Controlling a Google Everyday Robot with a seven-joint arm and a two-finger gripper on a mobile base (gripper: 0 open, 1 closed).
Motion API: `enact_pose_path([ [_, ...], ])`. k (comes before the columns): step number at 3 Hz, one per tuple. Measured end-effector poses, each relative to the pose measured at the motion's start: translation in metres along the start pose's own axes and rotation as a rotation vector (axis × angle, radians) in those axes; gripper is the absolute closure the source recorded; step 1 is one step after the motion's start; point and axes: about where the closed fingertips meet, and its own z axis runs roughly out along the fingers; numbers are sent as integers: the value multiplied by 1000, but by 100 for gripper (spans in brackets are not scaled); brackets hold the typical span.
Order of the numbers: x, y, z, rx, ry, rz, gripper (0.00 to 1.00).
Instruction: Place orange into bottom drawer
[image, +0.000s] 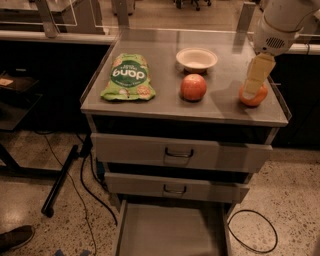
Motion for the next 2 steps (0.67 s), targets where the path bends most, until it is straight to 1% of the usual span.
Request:
enact_pose_path([
  [1, 0, -7, -1, 13, -6, 6, 0],
  [2, 13, -10, 19, 1, -11, 23, 0],
])
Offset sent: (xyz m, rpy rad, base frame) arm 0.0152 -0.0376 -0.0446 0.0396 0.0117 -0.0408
